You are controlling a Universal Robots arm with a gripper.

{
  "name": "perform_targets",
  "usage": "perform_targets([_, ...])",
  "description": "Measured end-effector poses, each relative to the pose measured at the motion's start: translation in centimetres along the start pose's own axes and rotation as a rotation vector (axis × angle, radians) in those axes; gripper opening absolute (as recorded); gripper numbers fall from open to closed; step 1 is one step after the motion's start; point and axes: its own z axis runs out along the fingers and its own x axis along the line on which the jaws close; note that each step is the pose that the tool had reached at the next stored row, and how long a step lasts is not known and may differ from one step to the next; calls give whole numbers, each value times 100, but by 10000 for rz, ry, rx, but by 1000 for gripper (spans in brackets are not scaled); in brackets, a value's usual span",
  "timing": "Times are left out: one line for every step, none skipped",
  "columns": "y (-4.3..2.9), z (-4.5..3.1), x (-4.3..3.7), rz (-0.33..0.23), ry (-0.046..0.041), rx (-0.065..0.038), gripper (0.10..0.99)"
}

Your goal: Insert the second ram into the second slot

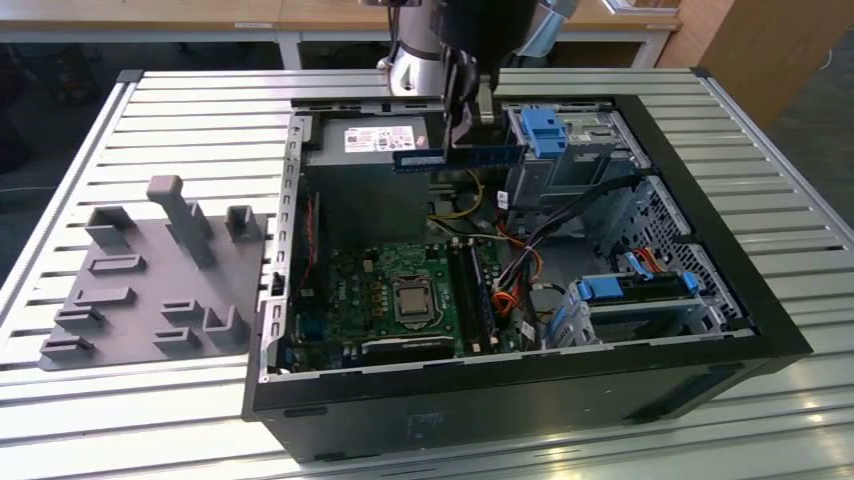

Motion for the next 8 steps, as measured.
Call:
perform_targets([0, 0, 6, 0, 1, 0, 137])
perform_targets([0, 0, 12, 1, 0, 0, 137])
perform_targets([0, 0, 18, 0, 0, 0, 137])
perform_targets([1, 0, 25, 0, 0, 0, 137])
perform_targets([1, -1, 32, 0, 0, 0, 137])
perform_targets([1, 0, 39, 0, 0, 0, 137])
perform_targets([1, -1, 46, 0, 0, 0, 137])
perform_targets([1, -1, 53, 0, 0, 0, 137])
